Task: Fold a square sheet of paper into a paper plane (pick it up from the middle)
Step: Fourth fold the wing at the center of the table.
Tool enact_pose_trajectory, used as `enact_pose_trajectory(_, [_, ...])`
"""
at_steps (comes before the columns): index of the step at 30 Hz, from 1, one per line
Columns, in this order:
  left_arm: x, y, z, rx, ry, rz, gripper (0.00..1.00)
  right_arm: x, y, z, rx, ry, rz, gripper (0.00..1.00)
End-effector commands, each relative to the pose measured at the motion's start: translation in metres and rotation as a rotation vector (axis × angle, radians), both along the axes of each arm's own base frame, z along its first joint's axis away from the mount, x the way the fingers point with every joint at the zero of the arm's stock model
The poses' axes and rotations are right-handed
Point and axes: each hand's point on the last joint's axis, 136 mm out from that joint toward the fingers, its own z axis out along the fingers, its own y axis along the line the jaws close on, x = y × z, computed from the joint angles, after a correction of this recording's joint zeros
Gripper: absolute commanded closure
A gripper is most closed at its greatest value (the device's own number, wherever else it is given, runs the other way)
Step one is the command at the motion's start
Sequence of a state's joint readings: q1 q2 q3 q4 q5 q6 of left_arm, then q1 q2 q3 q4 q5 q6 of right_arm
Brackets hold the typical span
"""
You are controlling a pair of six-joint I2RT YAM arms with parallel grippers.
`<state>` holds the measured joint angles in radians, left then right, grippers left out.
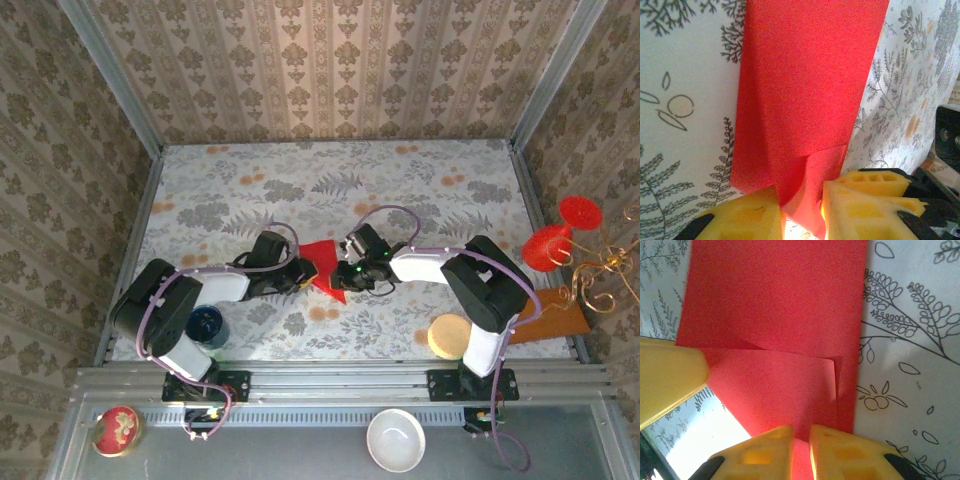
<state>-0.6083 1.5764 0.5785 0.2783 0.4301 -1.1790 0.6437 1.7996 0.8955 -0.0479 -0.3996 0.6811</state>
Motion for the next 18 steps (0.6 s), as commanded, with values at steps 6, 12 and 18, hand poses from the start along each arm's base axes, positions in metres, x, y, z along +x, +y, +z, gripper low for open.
enact_pose_trajectory(6, [0.015,-0.002,0.008,-0.049,-0.01,-0.027,0.77,-0.01,-0.018,-0.024,-0.083,0.027,0.008,0.78])
enact_pose_trajectory(12, [0.017,-0.002,0.005,-0.054,0.008,-0.051,0.78,-0.007,-0.015,-0.018,-0.071,0.002,0.03,0.77])
enact_pose_trajectory(18, [0.017,-0.003,0.004,-0.065,0.018,-0.069,0.87,-0.001,-0.012,-0.008,-0.056,-0.04,0.057,0.74])
